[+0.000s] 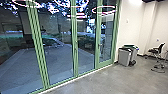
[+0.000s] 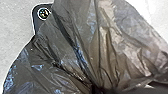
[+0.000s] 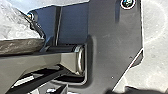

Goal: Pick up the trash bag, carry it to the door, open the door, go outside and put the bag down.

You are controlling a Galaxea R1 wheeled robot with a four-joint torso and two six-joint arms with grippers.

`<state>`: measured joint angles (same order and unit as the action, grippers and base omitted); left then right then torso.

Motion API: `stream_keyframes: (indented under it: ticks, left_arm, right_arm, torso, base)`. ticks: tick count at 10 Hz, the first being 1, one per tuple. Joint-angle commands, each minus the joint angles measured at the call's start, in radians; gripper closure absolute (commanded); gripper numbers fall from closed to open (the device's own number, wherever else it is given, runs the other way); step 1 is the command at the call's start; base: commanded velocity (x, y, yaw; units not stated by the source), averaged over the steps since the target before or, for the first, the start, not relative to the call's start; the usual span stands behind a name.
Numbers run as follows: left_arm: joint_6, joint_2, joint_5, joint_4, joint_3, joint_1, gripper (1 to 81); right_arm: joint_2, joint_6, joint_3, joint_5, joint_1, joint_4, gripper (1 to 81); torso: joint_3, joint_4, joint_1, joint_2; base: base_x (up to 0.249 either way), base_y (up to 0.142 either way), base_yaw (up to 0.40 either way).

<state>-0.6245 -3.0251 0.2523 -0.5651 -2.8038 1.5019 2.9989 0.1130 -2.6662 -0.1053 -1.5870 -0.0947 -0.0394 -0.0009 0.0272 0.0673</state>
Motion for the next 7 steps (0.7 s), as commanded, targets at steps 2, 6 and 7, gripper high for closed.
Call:
stream_keyframes:
  ticks: [2, 6, 7]
  left_arm:
    - [-0.006, 0.001, 0.081, -0.006, -0.002, -0.062, 81.1]
    - [-0.006, 0.001, 0.080, -0.006, -0.002, -0.062, 81.1]
    - [-0.006, 0.000, 0.079, -0.006, -0.002, -0.061, 81.1]
  right_arm:
    - [-0.002, -0.001, 0.000, -0.060, 0.054, -0.007, 1.0]
    - [-0.001, -0.001, 0.000, -0.059, 0.054, -0.007, 1.0]
    - [-0.001, -0.003, 0.000, -0.059, 0.054, -0.007, 1.0]
  torso:
    - [0.000, 0.000, 0.000, 0.000]
    - [0.000, 0.000, 0.000, 0.000]
    - [0.000, 0.000, 0.000, 0.000]
  base:
    - [0.145, 0.000, 0.000]
    - [0.145, 0.000, 0.000]
    - [0.145, 0.000, 0.000]
